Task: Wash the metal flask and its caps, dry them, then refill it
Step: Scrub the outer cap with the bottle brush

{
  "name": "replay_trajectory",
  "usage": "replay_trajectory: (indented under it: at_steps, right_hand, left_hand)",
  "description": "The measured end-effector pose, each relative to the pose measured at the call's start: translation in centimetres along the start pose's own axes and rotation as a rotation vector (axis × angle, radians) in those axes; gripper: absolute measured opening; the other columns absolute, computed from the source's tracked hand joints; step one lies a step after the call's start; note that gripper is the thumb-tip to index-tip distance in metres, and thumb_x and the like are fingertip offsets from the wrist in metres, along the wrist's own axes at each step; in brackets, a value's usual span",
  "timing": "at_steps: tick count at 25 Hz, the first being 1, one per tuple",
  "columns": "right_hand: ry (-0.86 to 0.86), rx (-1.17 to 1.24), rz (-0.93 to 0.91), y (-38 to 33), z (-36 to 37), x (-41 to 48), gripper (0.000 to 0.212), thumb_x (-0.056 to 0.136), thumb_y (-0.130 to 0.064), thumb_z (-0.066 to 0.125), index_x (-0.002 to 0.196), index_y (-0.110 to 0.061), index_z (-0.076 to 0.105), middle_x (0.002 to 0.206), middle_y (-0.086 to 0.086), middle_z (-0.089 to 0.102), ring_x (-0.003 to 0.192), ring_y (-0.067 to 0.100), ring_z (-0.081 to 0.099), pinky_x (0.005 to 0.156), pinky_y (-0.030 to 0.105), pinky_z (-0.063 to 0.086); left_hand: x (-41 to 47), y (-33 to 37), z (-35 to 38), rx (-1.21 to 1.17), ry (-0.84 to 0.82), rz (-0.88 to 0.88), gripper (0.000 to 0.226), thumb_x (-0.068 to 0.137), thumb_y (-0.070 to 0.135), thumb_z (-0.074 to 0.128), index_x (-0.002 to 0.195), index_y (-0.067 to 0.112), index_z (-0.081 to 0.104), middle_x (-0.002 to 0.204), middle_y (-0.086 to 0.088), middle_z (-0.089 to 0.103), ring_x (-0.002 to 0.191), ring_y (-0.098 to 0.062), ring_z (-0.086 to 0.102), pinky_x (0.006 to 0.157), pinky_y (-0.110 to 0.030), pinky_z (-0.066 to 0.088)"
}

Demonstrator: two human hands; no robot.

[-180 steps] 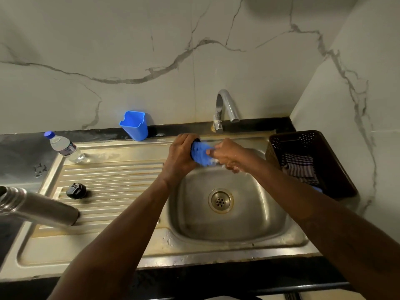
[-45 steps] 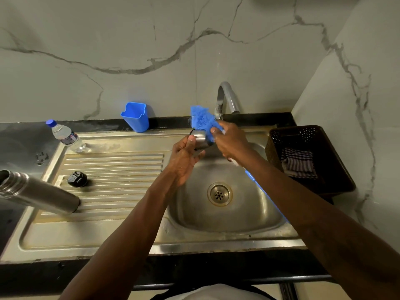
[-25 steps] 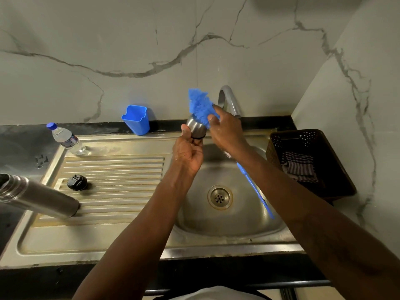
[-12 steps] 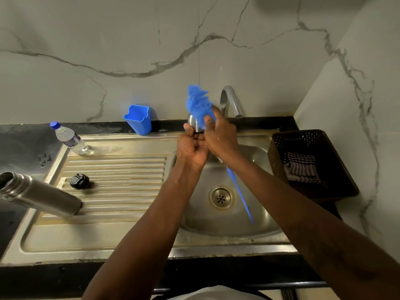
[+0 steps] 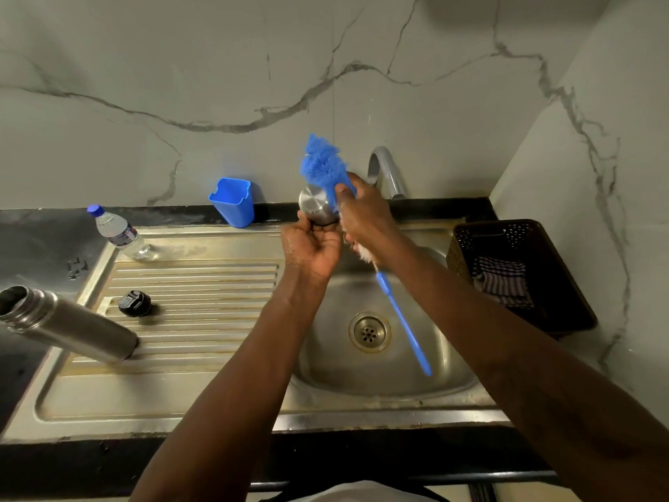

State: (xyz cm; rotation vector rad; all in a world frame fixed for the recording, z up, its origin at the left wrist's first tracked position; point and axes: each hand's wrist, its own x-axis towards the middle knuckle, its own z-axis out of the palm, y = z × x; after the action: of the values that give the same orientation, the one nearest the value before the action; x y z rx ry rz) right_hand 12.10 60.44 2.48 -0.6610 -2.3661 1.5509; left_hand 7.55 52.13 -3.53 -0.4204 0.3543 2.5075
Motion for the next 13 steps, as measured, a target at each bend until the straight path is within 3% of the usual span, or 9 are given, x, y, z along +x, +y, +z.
replay_trajectory:
  at_steps: [2,4,6,8,10,13]
  right_hand:
    - [-0.116,0.102,0.137,-0.3,-1.4,0.5,0.029,0.106,-0.031,0.040,0.126,-0.029,0.061,0.074,0.004,0.052,0.053,0.016,0.045,0.045,0.025,0.041]
    - [-0.193,0.048,0.158,-0.3,-2.2,-0.3,0.026,0.107,-0.032,0.042,0.123,-0.030,0.062,0.068,0.002,0.050,0.048,0.014,0.041,0.044,0.022,0.036]
    - [-0.188,-0.134,0.051,0.0,-1.4,-0.8,0.036,0.106,-0.033,0.044,0.139,-0.031,0.059,0.085,0.003,0.069,0.062,0.018,0.056,0.059,0.028,0.047]
    - [-0.134,-0.293,-0.088,0.6,-0.2,-1.2,0.045,0.106,-0.032,0.045,0.150,-0.026,0.049,0.128,0.008,0.069,0.102,0.024,0.065,0.088,0.031,0.047]
    - [-0.062,-0.376,-0.183,0.9,0.3,-1.7,0.046,0.105,-0.028,0.045,0.152,-0.024,0.047,0.135,0.008,0.065,0.114,0.029,0.063,0.086,0.026,0.042]
    - [-0.028,-0.419,-0.239,0.9,0.3,-2.2,0.047,0.106,-0.026,0.043,0.153,-0.024,0.044,0.136,0.006,0.065,0.113,0.029,0.063,0.083,0.026,0.040]
  left_hand:
    - [-0.2,1.0,-0.2,0.167,-0.009,-0.027,0.043,0.100,0.006,0.037,0.136,-0.003,0.058,0.130,-0.024,0.068,0.111,-0.033,0.069,0.111,-0.043,0.050]
    - [0.1,2.6,-0.1,0.414,-0.001,-0.072,0.040,0.101,0.008,0.037,0.134,0.000,0.059,0.122,-0.020,0.071,0.104,-0.030,0.072,0.097,-0.041,0.058]
    - [0.3,3.4,0.4,0.711,0.072,-0.015,0.034,0.104,0.006,0.038,0.128,0.004,0.062,0.111,-0.015,0.075,0.097,-0.027,0.074,0.080,-0.038,0.062]
    - [0.1,2.5,1.0,0.884,0.147,0.126,0.028,0.101,-0.001,0.041,0.111,0.005,0.067,0.096,-0.012,0.075,0.085,-0.023,0.072,0.072,-0.033,0.060]
    - [-0.4,1.3,1.3,0.824,0.162,0.171,0.029,0.096,-0.008,0.043,0.099,0.005,0.068,0.083,-0.009,0.071,0.075,-0.019,0.067,0.068,-0.031,0.056]
    - [-1.0,0.2,0.7,0.678,0.112,0.152,0.023,0.100,0.001,0.050,0.100,0.007,0.072,0.089,-0.010,0.075,0.080,-0.020,0.071,0.079,-0.033,0.058]
